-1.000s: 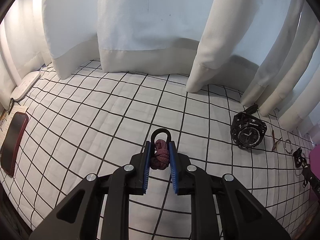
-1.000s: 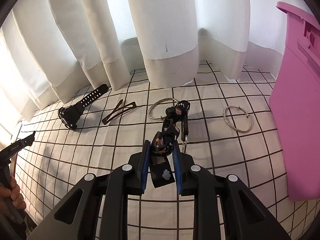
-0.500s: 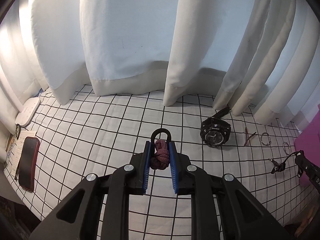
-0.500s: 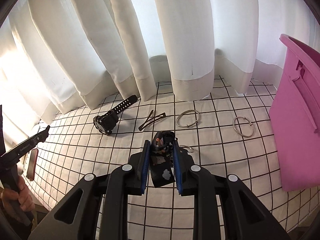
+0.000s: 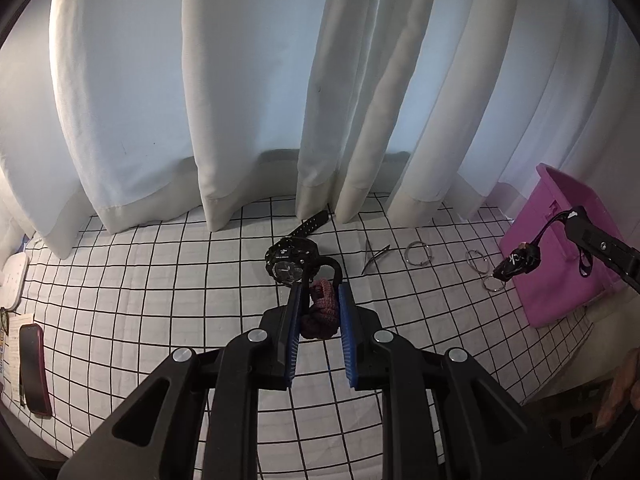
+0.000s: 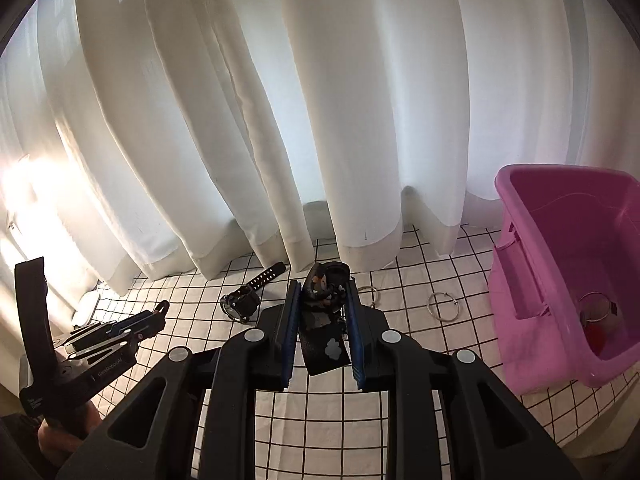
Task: Organize jewelry
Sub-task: 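Lift the hair tie and chain bracelet and carry both over the pink tub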
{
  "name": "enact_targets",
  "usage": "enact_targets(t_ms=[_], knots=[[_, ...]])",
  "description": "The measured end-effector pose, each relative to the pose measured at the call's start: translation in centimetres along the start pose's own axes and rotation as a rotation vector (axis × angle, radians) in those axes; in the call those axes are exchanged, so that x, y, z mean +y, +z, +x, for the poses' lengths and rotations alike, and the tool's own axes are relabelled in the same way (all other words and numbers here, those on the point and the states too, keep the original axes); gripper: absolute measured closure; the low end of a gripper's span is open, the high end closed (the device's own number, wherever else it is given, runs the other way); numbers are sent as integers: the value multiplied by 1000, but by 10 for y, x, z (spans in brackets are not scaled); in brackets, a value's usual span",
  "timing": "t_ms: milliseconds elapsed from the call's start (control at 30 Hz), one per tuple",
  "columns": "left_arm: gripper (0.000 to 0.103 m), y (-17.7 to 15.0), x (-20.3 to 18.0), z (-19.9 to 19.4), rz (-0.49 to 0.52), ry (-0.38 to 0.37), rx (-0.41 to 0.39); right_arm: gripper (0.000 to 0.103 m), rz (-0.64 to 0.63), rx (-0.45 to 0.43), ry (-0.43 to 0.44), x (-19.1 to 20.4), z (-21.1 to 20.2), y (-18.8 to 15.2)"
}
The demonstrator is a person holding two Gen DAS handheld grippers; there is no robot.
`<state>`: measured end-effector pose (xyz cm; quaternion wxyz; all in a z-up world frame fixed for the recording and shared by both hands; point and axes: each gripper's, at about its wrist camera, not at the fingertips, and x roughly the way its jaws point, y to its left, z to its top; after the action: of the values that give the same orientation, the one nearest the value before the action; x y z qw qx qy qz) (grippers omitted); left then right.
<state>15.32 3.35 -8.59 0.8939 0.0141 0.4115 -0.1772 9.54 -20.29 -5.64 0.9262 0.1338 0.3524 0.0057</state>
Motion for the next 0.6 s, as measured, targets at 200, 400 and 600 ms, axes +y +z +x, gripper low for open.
enact_targets(t_ms=[200,400,600], knots=[[85,26,-61,-10,67,-81,-37,82,18,-86,-40,-35,-42,18],[85,46,-137,-9,100,-152,-71,82,30,-124,-98,-99,-79,34],[85,58,-225,-4,125,-206,-85,82,36,-129,-162,-185,-114,47]])
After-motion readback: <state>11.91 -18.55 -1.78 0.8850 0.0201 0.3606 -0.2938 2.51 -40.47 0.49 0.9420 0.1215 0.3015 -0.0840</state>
